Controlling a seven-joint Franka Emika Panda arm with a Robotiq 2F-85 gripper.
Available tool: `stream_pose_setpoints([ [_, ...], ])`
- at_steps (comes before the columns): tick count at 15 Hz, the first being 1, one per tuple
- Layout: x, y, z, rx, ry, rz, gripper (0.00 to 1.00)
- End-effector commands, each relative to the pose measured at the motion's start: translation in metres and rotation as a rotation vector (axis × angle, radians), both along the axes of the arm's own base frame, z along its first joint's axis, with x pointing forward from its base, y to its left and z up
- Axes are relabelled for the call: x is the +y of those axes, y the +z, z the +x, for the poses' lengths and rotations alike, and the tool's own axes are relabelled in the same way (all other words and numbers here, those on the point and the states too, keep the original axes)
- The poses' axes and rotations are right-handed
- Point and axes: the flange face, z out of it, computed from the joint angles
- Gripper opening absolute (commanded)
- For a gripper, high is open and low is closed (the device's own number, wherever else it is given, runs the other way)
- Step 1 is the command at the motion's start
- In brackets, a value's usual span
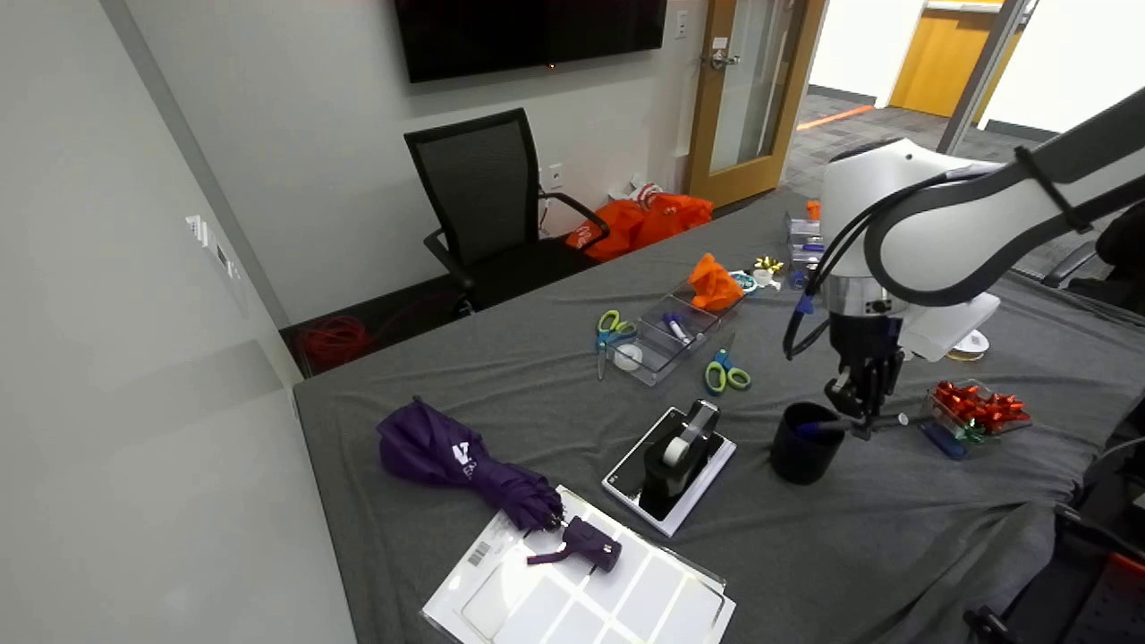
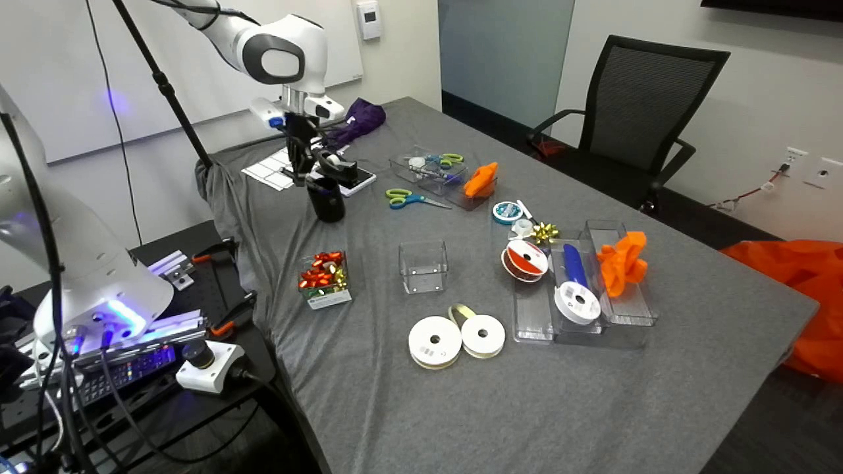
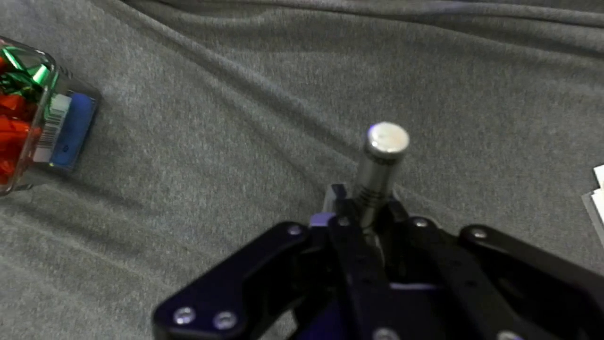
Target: Put the marker in the transparent object
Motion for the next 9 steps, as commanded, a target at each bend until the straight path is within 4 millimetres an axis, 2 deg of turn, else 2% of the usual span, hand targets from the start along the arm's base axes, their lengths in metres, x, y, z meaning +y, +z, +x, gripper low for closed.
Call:
stream_pose_setpoints([
  [1, -0.008, 0.041, -0.007, 0.014, -0.002, -0.001, 0.04],
  [4, -0.014, 0.076, -0.002, -0.007, -0.025, 0.028, 0.04],
  [6, -0.020, 0.095, 0.012, -0.060, -0.069, 0.051, 0.04],
  [9, -0.032, 0.111, 0.047, -0.125, -0.155, 0.051, 0.04],
])
